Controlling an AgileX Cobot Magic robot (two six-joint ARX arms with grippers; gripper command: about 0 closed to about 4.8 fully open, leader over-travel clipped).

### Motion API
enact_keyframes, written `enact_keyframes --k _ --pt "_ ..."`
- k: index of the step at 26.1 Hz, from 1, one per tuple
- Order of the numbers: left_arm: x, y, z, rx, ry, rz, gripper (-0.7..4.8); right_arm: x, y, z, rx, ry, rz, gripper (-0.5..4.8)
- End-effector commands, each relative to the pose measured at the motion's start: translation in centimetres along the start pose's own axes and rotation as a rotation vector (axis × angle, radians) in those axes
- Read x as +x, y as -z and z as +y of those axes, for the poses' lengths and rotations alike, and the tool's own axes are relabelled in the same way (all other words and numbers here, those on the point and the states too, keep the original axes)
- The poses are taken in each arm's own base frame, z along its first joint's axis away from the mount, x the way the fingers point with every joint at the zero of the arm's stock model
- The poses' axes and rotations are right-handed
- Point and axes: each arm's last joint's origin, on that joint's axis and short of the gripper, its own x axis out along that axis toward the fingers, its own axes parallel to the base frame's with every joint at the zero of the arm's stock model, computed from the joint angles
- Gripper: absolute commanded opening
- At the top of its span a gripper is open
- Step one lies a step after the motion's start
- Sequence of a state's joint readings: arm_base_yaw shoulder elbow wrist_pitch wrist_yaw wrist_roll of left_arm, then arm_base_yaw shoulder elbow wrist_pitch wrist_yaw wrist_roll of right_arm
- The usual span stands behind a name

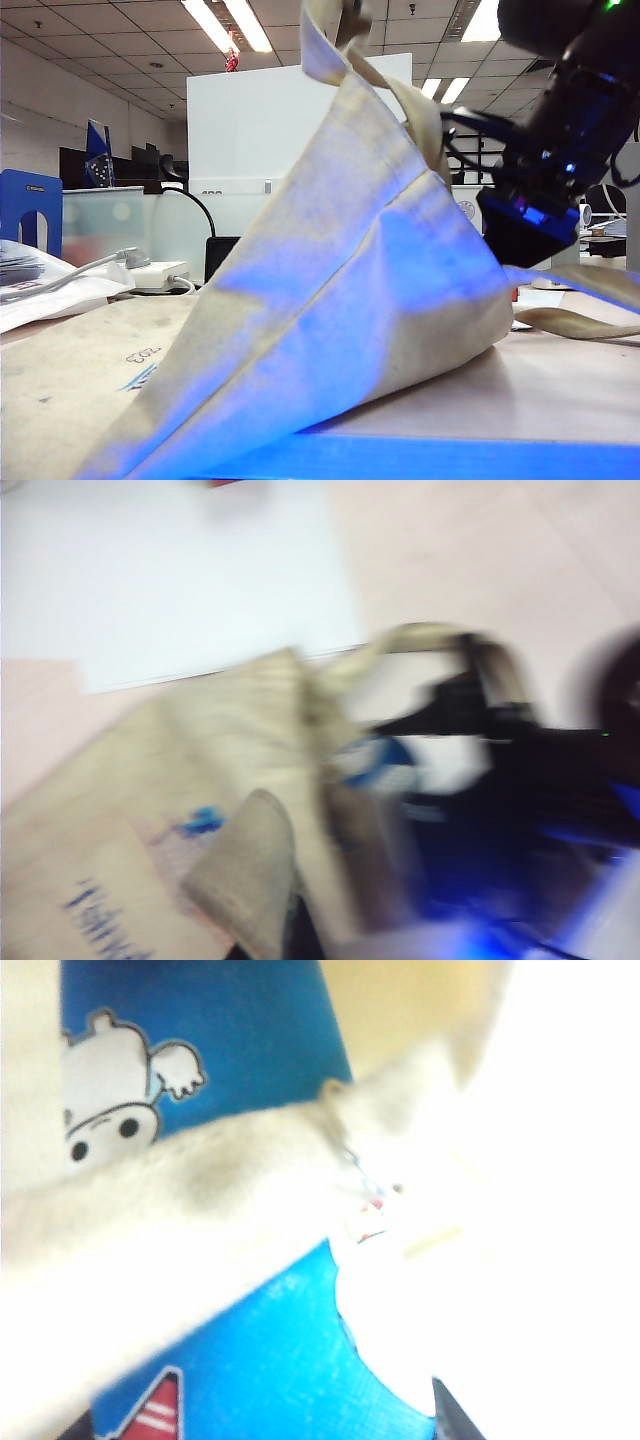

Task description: Take the glasses case out of the canvas bag and put it on the table.

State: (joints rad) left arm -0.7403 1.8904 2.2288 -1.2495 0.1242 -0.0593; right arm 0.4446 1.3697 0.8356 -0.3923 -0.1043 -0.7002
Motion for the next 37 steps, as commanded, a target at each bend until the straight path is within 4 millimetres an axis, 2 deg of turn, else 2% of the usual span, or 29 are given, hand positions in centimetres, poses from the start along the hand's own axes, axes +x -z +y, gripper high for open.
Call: enact_keyframes --k 1,2,3,4,6,9,10,12,14,18,22,25,27,29,30,31,32,33,34,35,36,37 --pt "4.1 0.5 4.3 -0.075 -0.15 0.003 -0.05 -1.5 0.5 -0.7 0.037 0.11 0.05 2.02" --pt "5.0 0.6 5.1 -0.11 -0.164 -0.018 -0.05 -1.6 0.7 -0.9 0.054 0.118 0.051 2.02" --pt "6.3 0.7 6.9 -0.198 -0.188 -0.068 -0.04 -2.0 1.0 -1.1 0.083 0.132 0.059 2.02" --pt "6.7 0.7 7.9 -0.252 -0.206 -0.095 -0.01 -2.3 1.1 -1.2 0.099 0.135 0.061 2.02" --pt "7.2 1.1 11.5 -0.493 -0.264 -0.193 0.0 -3.0 1.7 -1.3 0.138 0.142 0.08 2.02" --pt "5.8 1.7 15.7 -0.655 -0.381 -0.256 -0.01 -3.3 2.3 -1.2 0.152 0.125 0.12 2.02" --pt "4.8 2.2 17.8 -0.753 -0.417 -0.282 -0.01 -3.4 2.6 -1.1 0.16 0.14 0.136 2.02" --pt "3.4 3.2 20.5 -0.881 -0.456 -0.312 -0.02 -3.5 3.0 -0.9 0.166 0.141 0.155 2.02" --pt "1.9 4.0 21.7 -0.908 -0.507 -0.311 -0.02 -3.5 3.4 -1.4 0.175 0.226 0.204 2.02" --pt "-0.3 4.6 22.0 -0.89 -0.721 -0.329 -0.02 -3.9 4.4 -3.3 0.323 0.399 0.218 2.02" --pt "-2.0 4.7 21.7 -0.865 -0.843 -0.351 -0.01 -4.5 6.1 -4.9 0.497 0.457 0.183 2.02" --pt "-3.3 4.6 21.1 -0.867 -0.839 -0.389 -0.02 -3.9 7.9 -5.8 0.649 0.425 0.192 2.01" --pt "-4.2 4.4 20.6 -0.859 -0.814 -0.429 -0.05 -2.7 9.0 -5.7 0.711 0.342 0.238 2.02" --pt "-5.2 4.1 20.0 -0.845 -0.731 -0.472 -0.05 -1.5 9.7 -5.0 0.723 0.272 0.251 2.02" --pt "-5.8 3.6 19.4 -0.758 -0.609 -0.487 -0.05 -1.0 9.9 -4.5 0.731 0.22 0.223 2.03" --pt "-6.0 3.2 19.2 -0.656 -0.516 -0.494 -0.05 -0.9 10.0 -4.2 0.734 0.186 0.204 2.29" --pt "-6.2 2.7 18.6 -0.511 -0.36 -0.513 -0.05 -0.7 10.0 -4.1 0.734 0.154 0.164 3.74" --pt "-6.2 2.4 18.4 -0.472 -0.26 -0.527 0.01 -0.8 9.9 -4.1 0.733 0.147 0.141 4.69" --pt "-6.2 2.3 18.2 -0.459 -0.188 -0.53 0.75 -0.9 9.7 -4.2 0.741 0.159 0.124 4.79" --pt "-6.2 2.2 17.9 -0.431 -0.09 -0.529 2.46 -1.2 9.5 -4.4 0.747 0.178 0.099 4.79" --pt "-6.1 2.0 17.5 -0.402 -0.019 -0.527 3.7 -1.5 9.3 -4.5 0.753 0.194 0.078 4.79" --pt "-6.0 1.8 17.1 -0.379 0.034 -0.529 4.55 -1.8 9.2 -4.6 0.758 0.208 0.061 4.79"
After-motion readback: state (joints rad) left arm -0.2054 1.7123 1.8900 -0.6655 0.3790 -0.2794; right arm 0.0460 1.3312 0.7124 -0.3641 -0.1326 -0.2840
